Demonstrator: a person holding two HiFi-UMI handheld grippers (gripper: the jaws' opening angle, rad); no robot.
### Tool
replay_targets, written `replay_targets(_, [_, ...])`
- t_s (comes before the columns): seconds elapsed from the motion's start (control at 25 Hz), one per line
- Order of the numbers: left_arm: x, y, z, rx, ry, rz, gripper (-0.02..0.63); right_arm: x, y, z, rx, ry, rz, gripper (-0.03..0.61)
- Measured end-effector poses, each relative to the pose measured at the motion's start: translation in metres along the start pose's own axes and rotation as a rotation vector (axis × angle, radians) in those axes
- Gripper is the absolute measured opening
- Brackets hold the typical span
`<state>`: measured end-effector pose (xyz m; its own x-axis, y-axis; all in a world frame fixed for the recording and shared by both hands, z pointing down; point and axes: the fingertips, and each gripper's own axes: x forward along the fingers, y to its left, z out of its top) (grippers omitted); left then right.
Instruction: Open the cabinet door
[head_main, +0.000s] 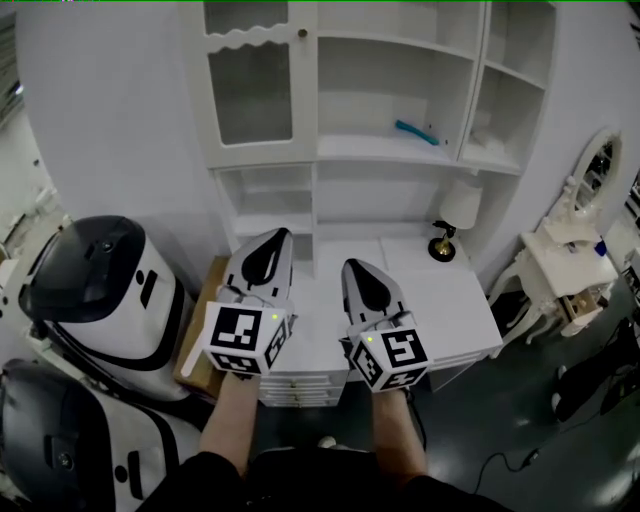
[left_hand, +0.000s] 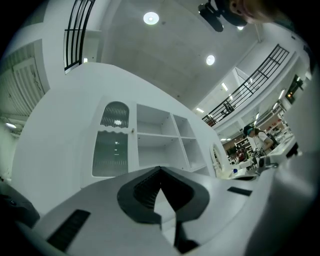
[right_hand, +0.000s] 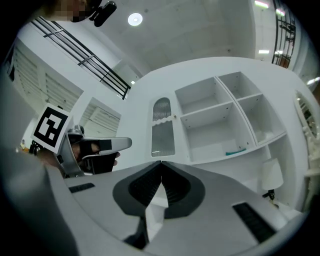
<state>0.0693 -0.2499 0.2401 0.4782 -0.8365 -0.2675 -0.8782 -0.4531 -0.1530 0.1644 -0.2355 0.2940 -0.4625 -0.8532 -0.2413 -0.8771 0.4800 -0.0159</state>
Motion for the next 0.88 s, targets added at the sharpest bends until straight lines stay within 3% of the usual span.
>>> replay_targets(0.32, [0.038, 0.015, 0.017, 0.130, -0.013, -0.013, 0.011, 0.039, -0.006, -0.003, -0.033, -0.006, 0.071, 0.014])
replay_targets(0.52, [0.062, 0.027, 0.030, 0.170, -0.048, 0.001, 0.011, 0.059, -0.017, 0.002, -0.072, 0.001, 0.097, 0.014])
replay_targets(0.72, [0.085, 0.053, 0.051, 0.351, -0.074, 0.060, 0.011, 0.087, -0.025, 0.014, -0.115, -0.048, 0.094, 0.014])
replay_targets(0.88, [0.112, 0.062, 0.064, 0.391, -0.113, 0.048, 0.011, 0.111, -0.034, 0.011, -0.130, -0.057, 0.096, 0.014])
